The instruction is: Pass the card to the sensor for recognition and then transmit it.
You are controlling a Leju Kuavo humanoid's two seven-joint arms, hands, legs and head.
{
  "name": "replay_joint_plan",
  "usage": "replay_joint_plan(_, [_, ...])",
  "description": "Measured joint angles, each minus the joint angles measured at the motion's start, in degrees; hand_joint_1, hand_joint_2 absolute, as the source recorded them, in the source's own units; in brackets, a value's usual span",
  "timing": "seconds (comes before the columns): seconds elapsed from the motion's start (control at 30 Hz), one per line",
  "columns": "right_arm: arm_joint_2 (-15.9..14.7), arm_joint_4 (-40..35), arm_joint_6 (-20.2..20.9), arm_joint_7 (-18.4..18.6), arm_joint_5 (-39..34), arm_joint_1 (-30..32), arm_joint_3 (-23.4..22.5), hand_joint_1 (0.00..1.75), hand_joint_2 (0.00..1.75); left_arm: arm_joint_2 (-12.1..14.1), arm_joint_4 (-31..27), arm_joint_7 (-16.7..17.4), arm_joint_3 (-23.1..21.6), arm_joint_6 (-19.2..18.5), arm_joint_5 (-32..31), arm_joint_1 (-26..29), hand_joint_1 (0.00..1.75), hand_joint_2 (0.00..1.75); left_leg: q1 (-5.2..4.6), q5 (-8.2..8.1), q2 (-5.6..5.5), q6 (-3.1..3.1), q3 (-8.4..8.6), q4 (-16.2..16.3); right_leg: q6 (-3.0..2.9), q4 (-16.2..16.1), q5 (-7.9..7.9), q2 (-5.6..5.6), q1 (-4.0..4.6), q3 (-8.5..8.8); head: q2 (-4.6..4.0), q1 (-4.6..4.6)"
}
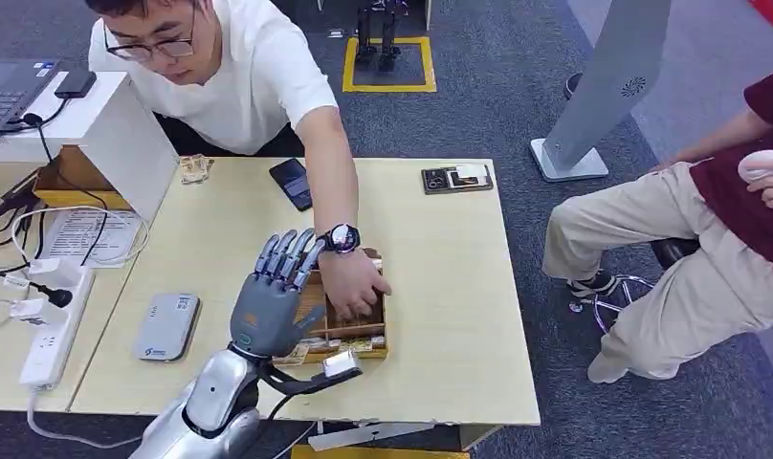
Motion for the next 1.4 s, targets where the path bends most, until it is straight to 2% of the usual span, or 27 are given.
replay_joint_plan(0.27, [-0.13,0.00,0.09,0.00,0.15,0.01,0.00,0.00,1.75,1.57,0.20,-4.79,0.00,0.26,6.80,0.69,0.00,1.75,0.01,0.00,0.00,0.00,0.00,0.00,0.00,0.00,0.00,0.00,-0.01,0.00,0.00,0.00])
replay_joint_plan(0.47, [-0.35,0.00,0.07,-0.02,0.44,0.00,0.00,0.00,1.75,2.10,0.13,-10.64,0.00,2.29,12.93,2.04,0.00,1.75,0.01,0.00,0.00,0.00,0.00,0.00,0.00,0.00,0.00,0.00,-0.01,0.00,0.00,-0.02])
replay_joint_plan(0.9, [-0.61,0.00,0.00,-0.20,0.94,0.00,0.00,0.00,1.75,1.99,0.09,-13.44,0.00,3.39,16.48,3.21,0.00,1.75,0.01,0.00,0.00,0.00,0.00,0.00,0.00,0.00,0.00,0.00,0.00,0.00,0.00,0.00])
replay_joint_plan(1.4, [-0.79,0.00,0.00,-0.13,1.16,0.00,0.00,0.00,1.75,2.16,-1.40,-20.65,0.04,3.63,25.37,4.70,0.00,1.75,0.01,0.00,0.00,0.00,0.01,0.00,0.00,0.00,0.00,0.00,0.00,0.01,0.00,-0.02])
